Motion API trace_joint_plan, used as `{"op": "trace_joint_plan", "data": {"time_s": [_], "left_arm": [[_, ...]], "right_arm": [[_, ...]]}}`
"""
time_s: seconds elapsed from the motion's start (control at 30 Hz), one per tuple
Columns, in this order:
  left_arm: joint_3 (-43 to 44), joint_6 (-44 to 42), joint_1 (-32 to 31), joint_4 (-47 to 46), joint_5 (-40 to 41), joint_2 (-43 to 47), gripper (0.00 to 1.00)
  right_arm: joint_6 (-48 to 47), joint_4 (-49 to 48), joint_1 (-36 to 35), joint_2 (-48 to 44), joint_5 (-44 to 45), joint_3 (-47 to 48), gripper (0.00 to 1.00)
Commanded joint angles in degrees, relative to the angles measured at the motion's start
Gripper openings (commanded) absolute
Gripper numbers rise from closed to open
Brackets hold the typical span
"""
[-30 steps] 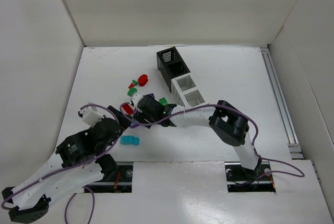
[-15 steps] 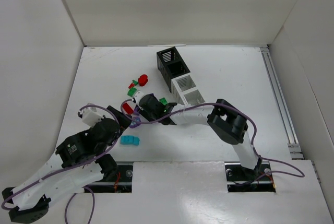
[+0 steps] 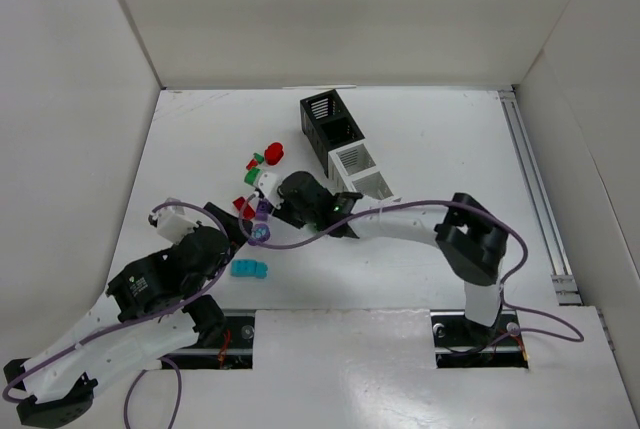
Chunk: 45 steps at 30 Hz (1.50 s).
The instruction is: Sort the legos into containers by color
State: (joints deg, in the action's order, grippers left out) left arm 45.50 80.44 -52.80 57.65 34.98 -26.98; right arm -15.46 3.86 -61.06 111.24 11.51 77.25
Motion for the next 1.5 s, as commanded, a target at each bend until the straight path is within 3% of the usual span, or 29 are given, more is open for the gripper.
{"op": "trace_joint_plan", "data": {"time_s": [0.0, 0.1, 0.13, 0.2, 0.23, 0.33, 0.57, 0.73, 0.93, 1.03, 1.13, 1.3, 1.37, 1.4, 1.43, 1.47], "left_arm": [[-0.1, 0.1, -0.2, -0.9, 2.1, 0.0, 1.0], [-0.1, 0.1, -0.2, -0.9, 2.1, 0.0, 1.0], [-0.1, -1.1, -0.2, -1.4, 1.4, 0.0, 1.0], [-0.1, -3.5, -0.2, -3.9, 0.6, 0.7, 1.0], [-0.1, -4.8, -0.2, -5.2, -0.2, 0.7, 1.0], [0.6, -8.5, -0.2, -7.8, -0.8, 1.4, 1.0], [6.1, -14.2, -0.2, -10.6, -0.8, -1.4, 1.0], [9.1, -9.3, -0.2, -7.3, 0.5, -8.1, 1.0], [10.4, -7.3, -0.2, -8.0, 1.3, -17.9, 1.0], [12.0, -8.3, -0.2, -9.3, 4.0, -20.0, 1.0], [14.1, -8.9, 1.8, -9.3, 6.2, -20.6, 1.0], [13.9, -20.0, 8.7, -17.0, 1.1, -23.4, 1.0], [13.2, -25.2, 16.0, -21.2, -4.5, -25.7, 1.0], [13.2, -30.6, 19.7, -24.9, -12.7, -28.4, 1.0], [12.7, -33.0, 27.8, -26.3, -17.0, -29.9, 1.0], [12.7, -35.5, 32.0, -27.7, -21.8, -31.4, 1.0]], "right_arm": [[-10.0, -4.1, 2.6, -9.0, -10.4, 0.3, 0.16], [-19.1, -4.1, 7.7, -11.1, -24.8, 0.3, 0.14], [-21.3, -4.1, 9.1, -11.1, -35.7, -0.3, 0.14], [-26.1, -4.1, 13.1, -11.7, -44.2, -0.3, 0.14], [-28.3, -3.5, 14.1, -11.7, -53.5, -0.3, 0.14], [-35.1, 2.0, 16.4, -12.4, -60.4, 0.4, 0.12], [-43.3, 12.8, 16.4, -19.0, -58.7, 1.1, 0.14], [-41.2, 17.5, 19.1, -20.9, -48.1, 4.0, 0.14], [-44.4, 20.7, 25.2, -18.5, -57.0, 7.8, 0.14], [-45.9, 20.8, 25.2, -19.0, -52.8, 8.5, 0.15], [-42.9, 20.8, 25.7, -18.5, -41.6, 12.6, 0.17], [-39.5, 23.1, 26.9, -11.3, -22.8, 22.7, 0.17], [-38.9, 26.8, 28.4, -5.1, -19.2, 31.0, 0.17], [-38.9, 28.6, 29.0, -2.5, -18.4, 34.4, 0.17], [-38.9, 32.1, 29.7, -0.1, -17.8, 37.9, 0.17], [-38.9, 33.7, 29.7, 4.6, -17.7, 44.7, 0.17]]}}
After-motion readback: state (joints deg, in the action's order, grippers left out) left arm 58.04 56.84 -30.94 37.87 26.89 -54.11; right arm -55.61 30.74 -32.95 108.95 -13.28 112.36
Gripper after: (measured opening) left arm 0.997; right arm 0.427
